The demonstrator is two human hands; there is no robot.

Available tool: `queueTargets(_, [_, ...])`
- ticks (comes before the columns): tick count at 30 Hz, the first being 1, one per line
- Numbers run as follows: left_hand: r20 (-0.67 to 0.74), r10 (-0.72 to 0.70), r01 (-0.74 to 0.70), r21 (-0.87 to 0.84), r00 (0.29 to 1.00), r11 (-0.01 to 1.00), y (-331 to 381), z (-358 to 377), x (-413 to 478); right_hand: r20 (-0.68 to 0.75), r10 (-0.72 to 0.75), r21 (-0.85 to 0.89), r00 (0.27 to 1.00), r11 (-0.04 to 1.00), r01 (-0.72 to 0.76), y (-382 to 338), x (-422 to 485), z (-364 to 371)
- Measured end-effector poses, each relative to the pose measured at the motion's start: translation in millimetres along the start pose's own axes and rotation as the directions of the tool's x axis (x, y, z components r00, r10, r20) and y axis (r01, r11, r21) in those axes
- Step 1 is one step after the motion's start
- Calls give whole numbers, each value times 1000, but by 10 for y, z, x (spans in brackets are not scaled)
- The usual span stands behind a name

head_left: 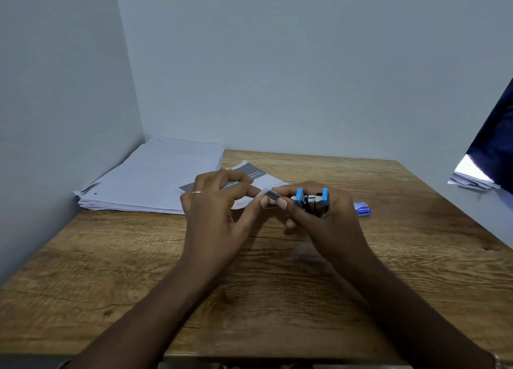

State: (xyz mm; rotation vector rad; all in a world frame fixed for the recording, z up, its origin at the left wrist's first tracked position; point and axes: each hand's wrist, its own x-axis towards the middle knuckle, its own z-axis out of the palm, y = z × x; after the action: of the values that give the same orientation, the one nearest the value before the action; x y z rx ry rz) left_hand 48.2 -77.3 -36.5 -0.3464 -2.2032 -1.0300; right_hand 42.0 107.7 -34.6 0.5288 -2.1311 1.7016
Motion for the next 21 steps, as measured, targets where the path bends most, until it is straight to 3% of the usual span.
queueTargets(3, [71, -149, 161, -216, 986, 963, -38, 13, -1, 35, 43, 118, 998, 992, -47, -8, 20, 4])
queueTargets(8, [275, -392, 479, -471, 878, 741, -49, 35, 10, 57, 93, 215, 994, 971, -104, 5, 33, -1])
queueTargets(14, [417, -407, 582, -528, 812, 619, -46, 15, 20, 82, 125, 294, 989, 945, -144, 26, 29, -1])
queueTargets(21, [487, -397, 628, -570, 778, 530, -27, 11, 20, 82, 158, 288, 984, 941, -175, 50, 24, -5])
